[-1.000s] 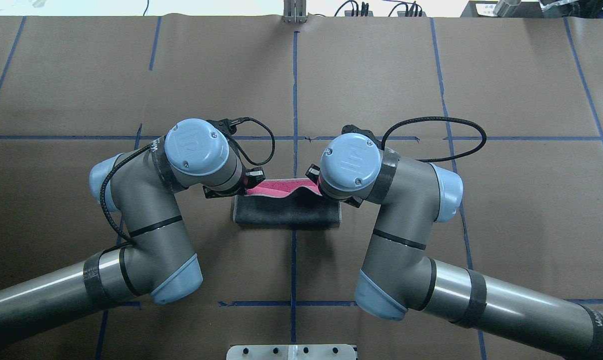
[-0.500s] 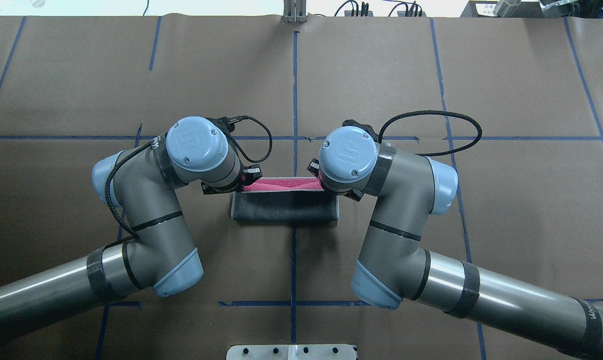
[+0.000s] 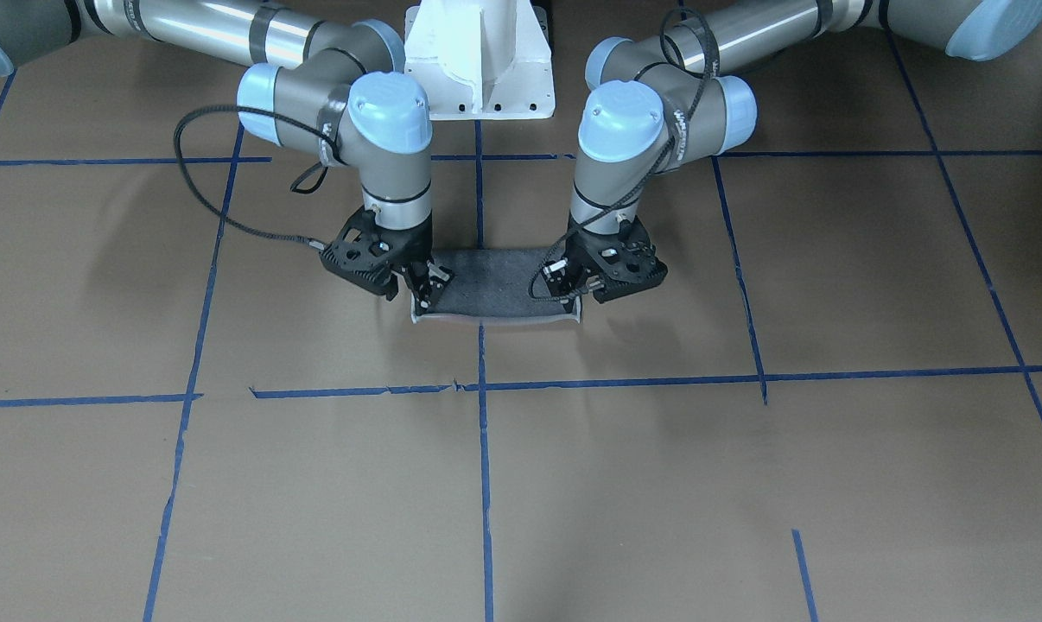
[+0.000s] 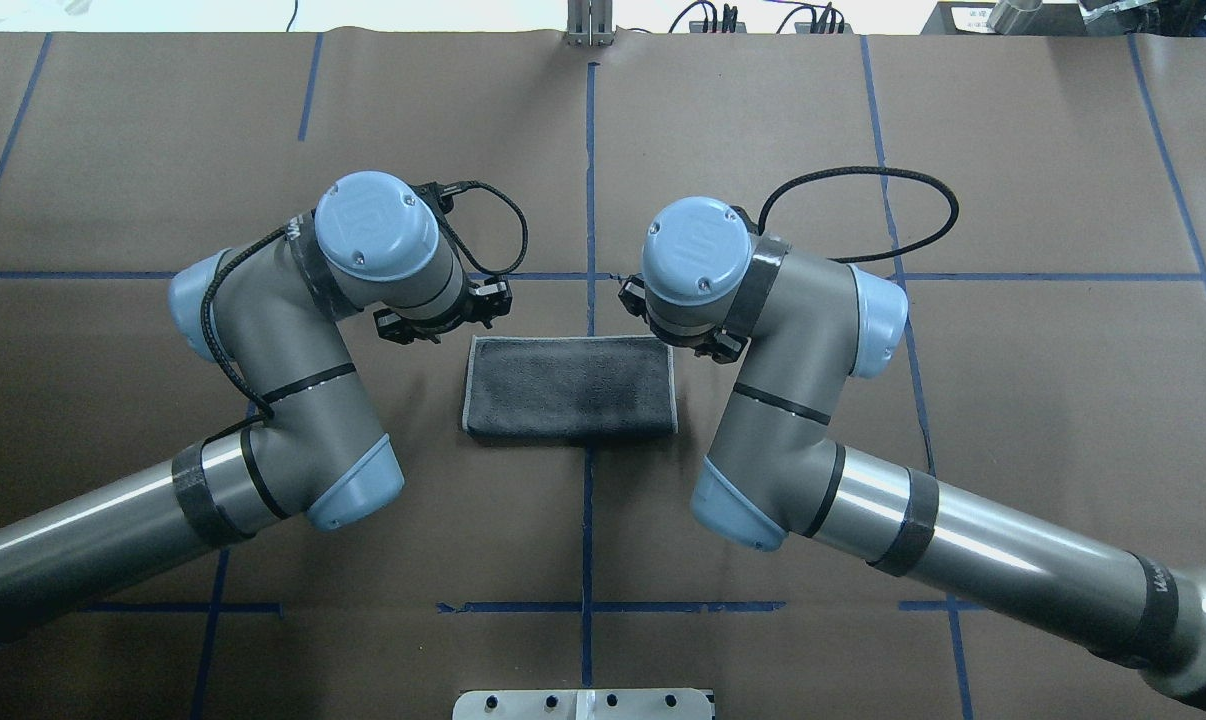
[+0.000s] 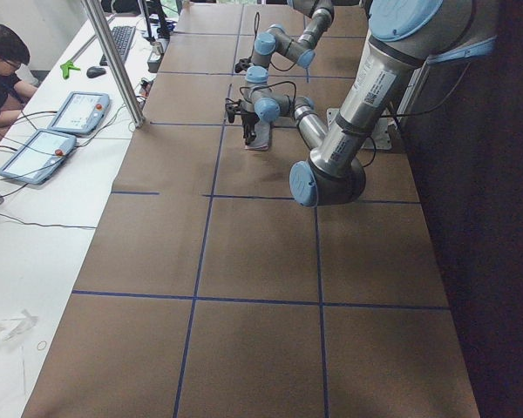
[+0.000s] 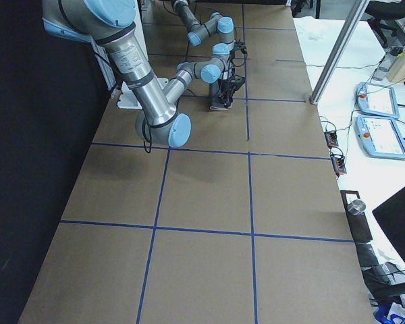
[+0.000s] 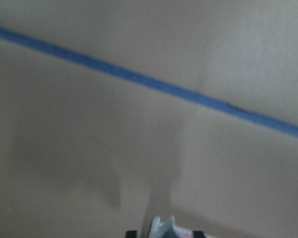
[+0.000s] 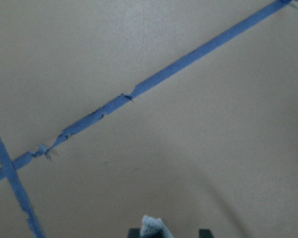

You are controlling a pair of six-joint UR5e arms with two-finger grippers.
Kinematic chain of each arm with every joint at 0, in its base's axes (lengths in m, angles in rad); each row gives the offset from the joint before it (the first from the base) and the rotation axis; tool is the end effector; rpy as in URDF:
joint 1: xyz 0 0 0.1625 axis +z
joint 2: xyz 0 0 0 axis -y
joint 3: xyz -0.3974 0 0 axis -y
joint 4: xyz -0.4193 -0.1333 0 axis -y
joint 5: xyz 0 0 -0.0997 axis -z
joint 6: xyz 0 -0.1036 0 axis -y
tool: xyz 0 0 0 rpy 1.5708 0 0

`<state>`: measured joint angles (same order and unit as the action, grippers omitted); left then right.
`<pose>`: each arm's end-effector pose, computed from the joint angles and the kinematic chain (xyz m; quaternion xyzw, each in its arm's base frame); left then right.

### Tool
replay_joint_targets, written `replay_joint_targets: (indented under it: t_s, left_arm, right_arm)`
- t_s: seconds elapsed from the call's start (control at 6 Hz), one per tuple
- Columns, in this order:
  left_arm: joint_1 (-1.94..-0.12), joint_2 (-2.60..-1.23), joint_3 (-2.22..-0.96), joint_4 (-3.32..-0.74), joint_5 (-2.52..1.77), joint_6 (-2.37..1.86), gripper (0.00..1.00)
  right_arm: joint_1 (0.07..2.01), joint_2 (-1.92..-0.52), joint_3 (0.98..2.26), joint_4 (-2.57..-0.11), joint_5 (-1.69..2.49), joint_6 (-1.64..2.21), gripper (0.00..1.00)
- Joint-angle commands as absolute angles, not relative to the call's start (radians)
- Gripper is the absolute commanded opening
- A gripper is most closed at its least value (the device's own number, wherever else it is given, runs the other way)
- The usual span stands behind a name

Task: Fold towel twice with both arms
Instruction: 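Grasp the folded towel's end with the left gripper while the right gripper withdraws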

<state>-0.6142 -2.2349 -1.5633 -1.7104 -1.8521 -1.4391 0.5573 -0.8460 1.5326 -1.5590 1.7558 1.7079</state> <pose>0.5265 -0.4992 0.2178 0.0195 0.4045 -0.1653 0.8992 -0.5588 -0.4828 0.2081 -0.0138 -0.3513 0.2886 0.8906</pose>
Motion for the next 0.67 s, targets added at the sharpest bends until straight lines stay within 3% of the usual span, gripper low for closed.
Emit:
replay_joint_targets:
  t_s: [0.0,0.5]
  left_arm:
    - [-0.641,-2.232,-1.569,-1.713,-1.959,-1.388,1.0]
    - [-0.527,-2.131,-1.653,-1.846,-1.887,-1.438,1.0]
  right_arm:
    - [0.624,-0.838,1.519,-1.562,1.877,1.608,1.0]
    - [0.745,-0.953,1.625,-1.571,2.029,1.311,1.0]
